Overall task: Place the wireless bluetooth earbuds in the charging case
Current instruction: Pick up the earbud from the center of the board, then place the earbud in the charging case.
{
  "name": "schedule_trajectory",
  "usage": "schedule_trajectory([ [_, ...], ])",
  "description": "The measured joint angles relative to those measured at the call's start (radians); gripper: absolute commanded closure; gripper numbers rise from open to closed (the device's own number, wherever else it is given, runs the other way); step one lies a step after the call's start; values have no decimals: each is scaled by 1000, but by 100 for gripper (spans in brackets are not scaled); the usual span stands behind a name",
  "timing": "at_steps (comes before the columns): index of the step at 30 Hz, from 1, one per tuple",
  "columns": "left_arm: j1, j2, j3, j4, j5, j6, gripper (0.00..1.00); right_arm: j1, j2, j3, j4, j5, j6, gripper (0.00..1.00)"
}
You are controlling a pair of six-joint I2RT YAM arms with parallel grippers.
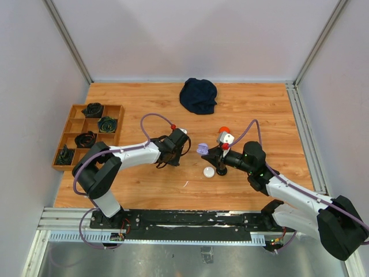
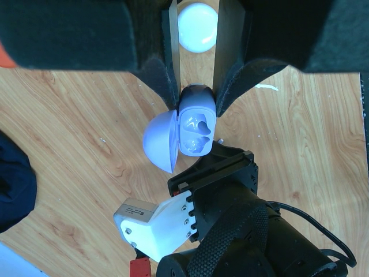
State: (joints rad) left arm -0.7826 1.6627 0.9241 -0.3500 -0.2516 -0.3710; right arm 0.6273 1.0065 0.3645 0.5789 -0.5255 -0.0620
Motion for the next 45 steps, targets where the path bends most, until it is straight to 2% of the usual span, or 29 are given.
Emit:
schedule_trajectory([
  [5,0,0,1,-4,-1,0,81,0,0,0,0,2,0,94],
  [12,-11,-36,-2,-30,-18,0,82,0,0,0,0,3,-1,94],
  [20,-56,-239,-2,-39,-85,-6,83,0,0,-2,6,3,-1,94],
  [23,-90,-317,-5,-24,-114,-10,88,0,0,-5,12,3,0,94],
  [26,-124,-389,-12,-1,-143,-11,88,0,0,-6,20,5,0,94],
  [34,-219,-557,-94,145,-226,38,88,0,-14,-24,40,14,1,94],
  [38,-290,-614,-155,283,-277,129,88,0,-14,-30,74,13,12,94],
  [45,-320,-650,-239,492,-297,318,87,0,-6,-33,134,10,40,95],
])
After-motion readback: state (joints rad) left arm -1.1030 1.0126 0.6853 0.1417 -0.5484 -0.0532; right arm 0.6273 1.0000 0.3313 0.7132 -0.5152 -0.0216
